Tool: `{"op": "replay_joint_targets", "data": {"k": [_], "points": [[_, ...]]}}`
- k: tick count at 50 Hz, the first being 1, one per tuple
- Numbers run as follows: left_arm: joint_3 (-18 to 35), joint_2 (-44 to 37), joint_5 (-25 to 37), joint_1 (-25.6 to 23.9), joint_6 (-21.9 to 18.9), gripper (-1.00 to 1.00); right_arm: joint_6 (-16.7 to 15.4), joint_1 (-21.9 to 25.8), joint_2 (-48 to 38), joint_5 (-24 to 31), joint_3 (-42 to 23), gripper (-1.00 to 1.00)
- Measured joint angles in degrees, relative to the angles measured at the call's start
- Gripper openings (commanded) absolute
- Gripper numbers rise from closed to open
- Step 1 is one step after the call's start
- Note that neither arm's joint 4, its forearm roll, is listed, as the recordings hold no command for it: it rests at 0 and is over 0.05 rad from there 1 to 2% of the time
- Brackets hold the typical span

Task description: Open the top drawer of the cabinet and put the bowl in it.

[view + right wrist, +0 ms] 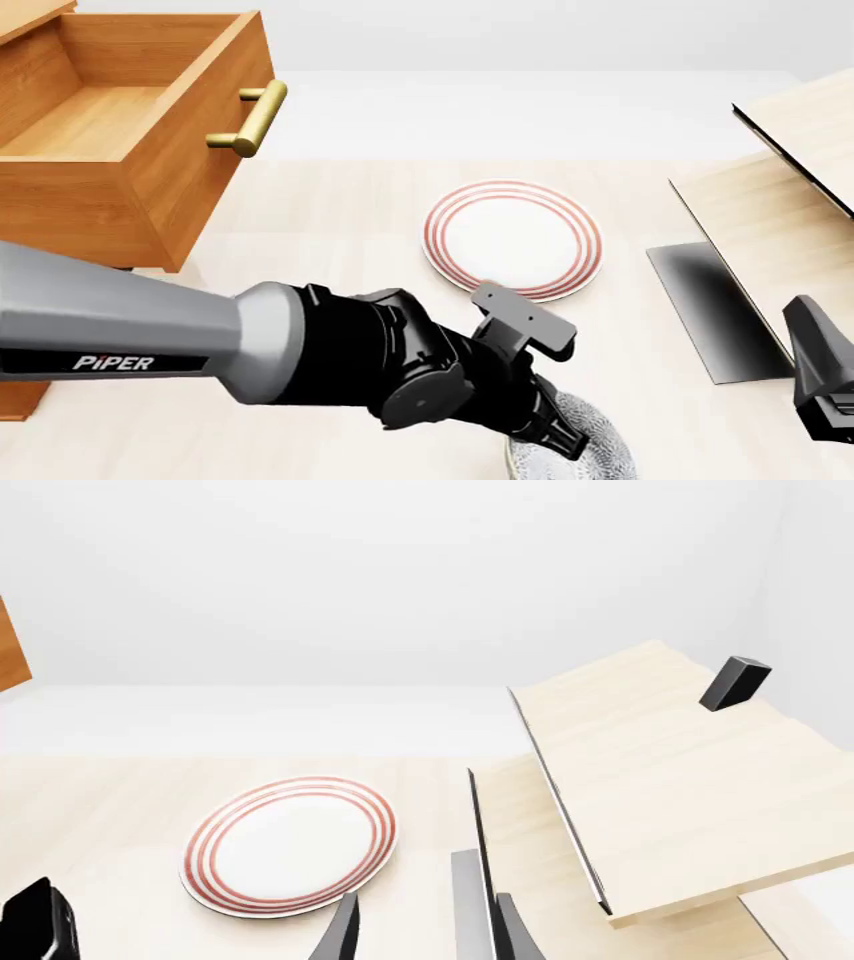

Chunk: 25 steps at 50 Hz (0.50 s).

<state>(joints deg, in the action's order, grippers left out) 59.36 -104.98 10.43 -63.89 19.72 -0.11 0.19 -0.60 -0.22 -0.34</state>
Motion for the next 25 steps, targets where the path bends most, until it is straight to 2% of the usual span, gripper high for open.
{"op": "replay_joint_targets", "data": {"k": [25], "points": [[-0.8,6.2,3.0,2.9,-0.7,-1.00,0.0,0.0,0.0,0.0,0.0,1.00]]}}
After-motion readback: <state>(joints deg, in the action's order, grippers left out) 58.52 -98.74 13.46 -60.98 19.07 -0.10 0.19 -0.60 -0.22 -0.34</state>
